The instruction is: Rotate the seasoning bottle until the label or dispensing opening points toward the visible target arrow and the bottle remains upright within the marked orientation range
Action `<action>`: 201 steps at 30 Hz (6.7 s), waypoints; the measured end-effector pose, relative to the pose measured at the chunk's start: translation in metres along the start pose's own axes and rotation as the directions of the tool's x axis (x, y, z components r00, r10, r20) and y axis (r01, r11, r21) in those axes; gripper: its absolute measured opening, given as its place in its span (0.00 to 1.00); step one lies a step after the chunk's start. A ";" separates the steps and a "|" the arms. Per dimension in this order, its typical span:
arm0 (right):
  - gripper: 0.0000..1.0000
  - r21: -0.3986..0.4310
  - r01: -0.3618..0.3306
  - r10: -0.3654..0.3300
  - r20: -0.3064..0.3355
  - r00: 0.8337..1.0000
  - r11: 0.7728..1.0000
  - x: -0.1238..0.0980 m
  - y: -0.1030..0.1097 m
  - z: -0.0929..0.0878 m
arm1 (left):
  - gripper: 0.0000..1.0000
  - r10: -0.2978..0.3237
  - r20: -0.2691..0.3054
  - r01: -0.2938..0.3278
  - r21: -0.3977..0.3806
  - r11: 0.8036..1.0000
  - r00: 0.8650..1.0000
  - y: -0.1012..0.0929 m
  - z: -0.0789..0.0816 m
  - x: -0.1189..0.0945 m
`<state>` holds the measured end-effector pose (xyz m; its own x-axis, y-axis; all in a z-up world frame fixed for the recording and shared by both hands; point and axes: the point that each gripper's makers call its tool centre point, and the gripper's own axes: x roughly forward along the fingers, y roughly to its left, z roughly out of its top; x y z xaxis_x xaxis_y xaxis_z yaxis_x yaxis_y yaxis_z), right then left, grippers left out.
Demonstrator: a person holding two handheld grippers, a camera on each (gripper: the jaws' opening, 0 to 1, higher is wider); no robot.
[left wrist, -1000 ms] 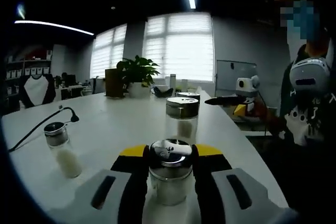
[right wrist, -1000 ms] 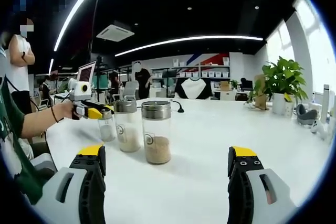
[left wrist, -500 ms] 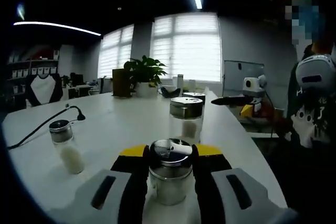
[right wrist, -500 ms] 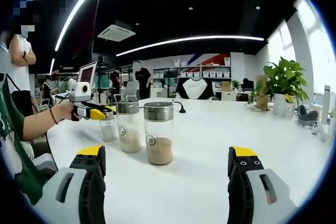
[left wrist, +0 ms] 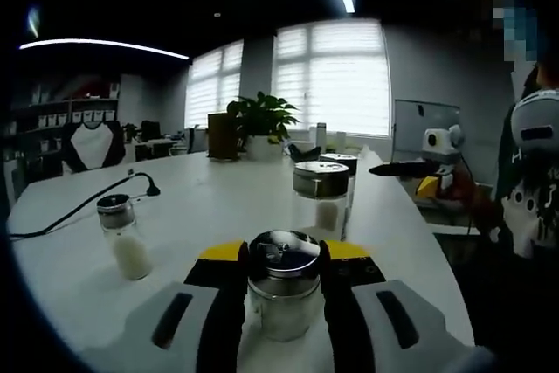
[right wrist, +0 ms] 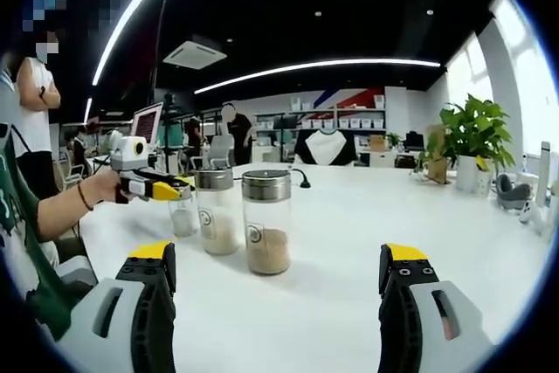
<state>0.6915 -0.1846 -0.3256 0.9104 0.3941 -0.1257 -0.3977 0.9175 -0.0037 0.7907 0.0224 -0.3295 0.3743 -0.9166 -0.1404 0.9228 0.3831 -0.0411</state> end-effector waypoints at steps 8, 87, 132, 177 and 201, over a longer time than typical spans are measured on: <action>0.99 0.004 -0.026 0.026 -0.015 1.000 1.000 0.005 0.009 -0.005 | 0.34 0.065 0.005 -0.065 0.004 0.998 0.998 0.001 0.000 0.000; 0.98 0.001 0.008 -0.008 -0.006 1.000 1.000 0.000 0.000 -0.003 | 0.53 0.212 0.113 -0.206 -0.060 0.977 0.971 -0.005 0.013 -0.025; 0.98 0.018 -0.009 0.009 0.007 1.000 1.000 0.000 0.002 -0.002 | 0.32 -0.158 0.017 0.158 0.007 0.987 0.987 -0.022 0.008 -0.004; 0.99 -0.002 -0.014 0.014 0.006 1.000 1.000 0.000 0.005 -0.001 | 0.32 0.131 0.073 -0.126 -0.071 0.990 0.989 0.002 0.007 -0.014; 0.99 0.002 -0.018 0.018 0.001 1.000 1.000 0.001 0.007 -0.001 | 0.32 0.347 0.093 -0.339 -0.091 0.936 0.933 0.001 0.006 -0.014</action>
<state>0.6892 -0.1782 -0.3269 0.9031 0.4110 -0.1248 -0.4142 0.9102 0.0006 0.7870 0.0352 -0.3215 0.6777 -0.7334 -0.0536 0.7290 0.6797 -0.0812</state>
